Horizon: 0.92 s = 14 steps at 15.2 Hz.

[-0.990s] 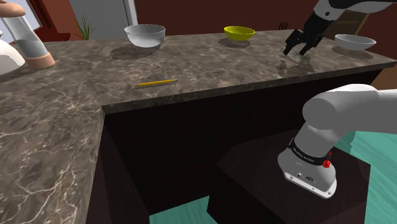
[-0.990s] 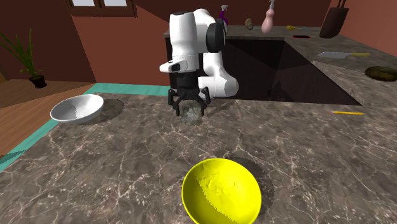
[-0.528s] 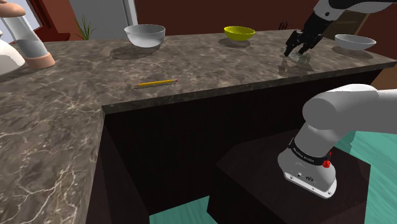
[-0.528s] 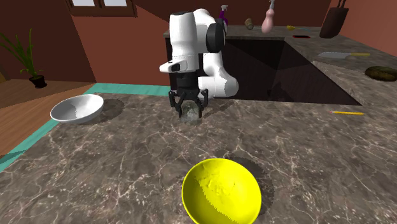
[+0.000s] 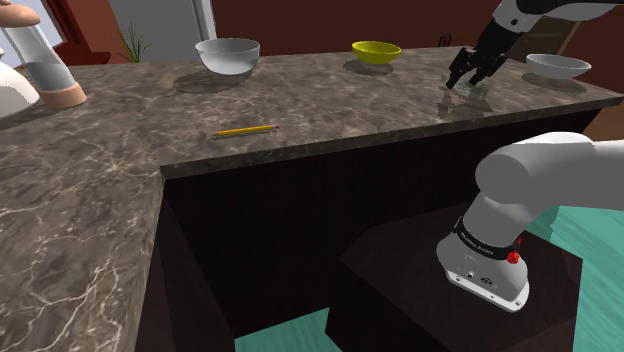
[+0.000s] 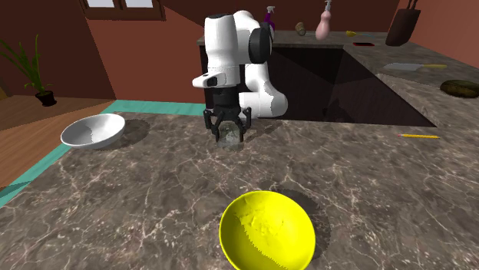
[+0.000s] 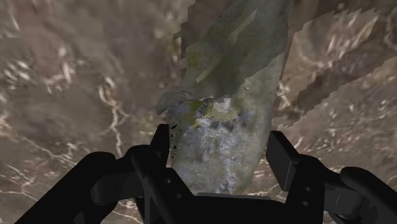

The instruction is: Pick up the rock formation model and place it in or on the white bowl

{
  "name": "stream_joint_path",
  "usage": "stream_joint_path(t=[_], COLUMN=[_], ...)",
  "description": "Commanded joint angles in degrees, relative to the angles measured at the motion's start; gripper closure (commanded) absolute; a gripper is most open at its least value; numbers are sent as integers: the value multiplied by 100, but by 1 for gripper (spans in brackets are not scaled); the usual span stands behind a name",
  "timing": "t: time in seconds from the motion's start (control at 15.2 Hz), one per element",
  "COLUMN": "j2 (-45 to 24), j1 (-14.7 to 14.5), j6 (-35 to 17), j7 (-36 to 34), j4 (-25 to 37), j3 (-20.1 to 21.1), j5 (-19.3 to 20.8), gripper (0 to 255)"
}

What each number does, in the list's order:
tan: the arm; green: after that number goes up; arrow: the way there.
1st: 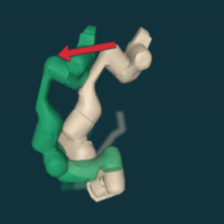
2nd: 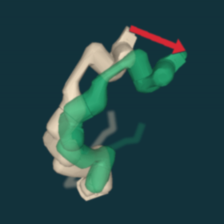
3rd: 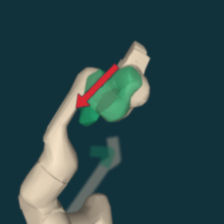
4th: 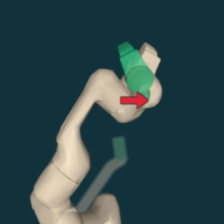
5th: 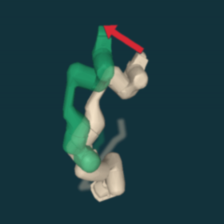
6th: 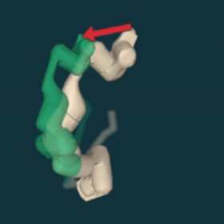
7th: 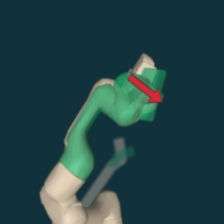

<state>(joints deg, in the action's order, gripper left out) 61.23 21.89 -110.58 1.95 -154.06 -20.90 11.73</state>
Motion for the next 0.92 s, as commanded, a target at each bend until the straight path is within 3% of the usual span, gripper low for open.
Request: stream_joint_path(t=[0.0, 0.86], j2=[3, -244], j1=[1, -170], j6=[2, 842], j7=[-1, -63], j4=[-9, 1090], j3=[0, 232], j5=[0, -225], gripper=[255, 255])
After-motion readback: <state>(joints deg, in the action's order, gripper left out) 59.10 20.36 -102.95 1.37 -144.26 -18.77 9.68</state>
